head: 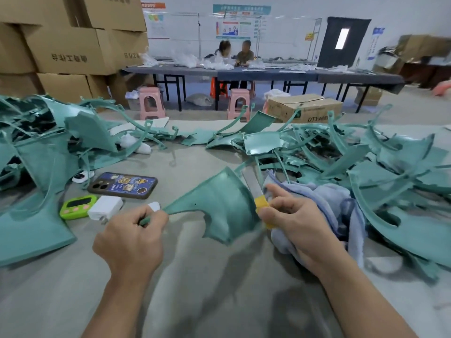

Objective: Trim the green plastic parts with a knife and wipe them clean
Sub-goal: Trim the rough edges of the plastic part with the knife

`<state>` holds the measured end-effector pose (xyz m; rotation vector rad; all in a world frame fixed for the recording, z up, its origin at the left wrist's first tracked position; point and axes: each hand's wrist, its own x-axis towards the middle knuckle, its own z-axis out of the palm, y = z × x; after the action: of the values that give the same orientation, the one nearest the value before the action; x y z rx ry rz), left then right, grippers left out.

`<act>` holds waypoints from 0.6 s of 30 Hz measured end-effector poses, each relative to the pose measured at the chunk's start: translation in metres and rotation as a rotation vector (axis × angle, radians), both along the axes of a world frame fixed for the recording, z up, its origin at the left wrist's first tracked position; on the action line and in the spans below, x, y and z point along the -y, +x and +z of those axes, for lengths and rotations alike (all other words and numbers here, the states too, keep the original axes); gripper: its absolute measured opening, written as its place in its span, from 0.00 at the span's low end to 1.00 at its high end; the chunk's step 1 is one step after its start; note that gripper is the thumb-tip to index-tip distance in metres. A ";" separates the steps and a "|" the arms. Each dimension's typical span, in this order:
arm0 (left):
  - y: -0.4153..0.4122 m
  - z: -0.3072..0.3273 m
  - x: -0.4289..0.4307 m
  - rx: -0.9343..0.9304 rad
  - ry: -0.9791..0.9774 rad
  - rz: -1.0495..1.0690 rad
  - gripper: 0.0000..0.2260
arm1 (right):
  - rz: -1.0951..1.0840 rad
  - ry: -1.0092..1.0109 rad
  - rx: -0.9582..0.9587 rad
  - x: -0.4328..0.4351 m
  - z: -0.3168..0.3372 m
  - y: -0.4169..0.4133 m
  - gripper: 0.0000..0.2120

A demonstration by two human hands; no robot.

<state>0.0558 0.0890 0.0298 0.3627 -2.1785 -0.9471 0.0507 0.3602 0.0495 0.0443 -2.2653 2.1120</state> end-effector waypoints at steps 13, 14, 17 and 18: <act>-0.006 0.004 -0.008 -0.094 0.035 0.038 0.13 | -0.152 -0.398 0.128 0.017 0.000 0.008 0.06; -0.005 0.005 -0.012 -0.141 0.062 0.014 0.16 | -0.241 -0.399 0.086 0.019 -0.003 0.008 0.07; 0.006 0.005 -0.031 -0.249 0.087 -0.185 0.20 | -0.376 -0.388 -0.040 0.021 -0.009 0.008 0.05; 0.011 0.002 -0.042 -0.242 0.067 -0.309 0.20 | -0.364 -0.388 -0.079 0.024 -0.008 0.010 0.04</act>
<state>0.0667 0.1305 0.0314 -0.0605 -2.0158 -1.1680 0.0604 0.3362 0.0410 -0.2695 -1.6316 2.2467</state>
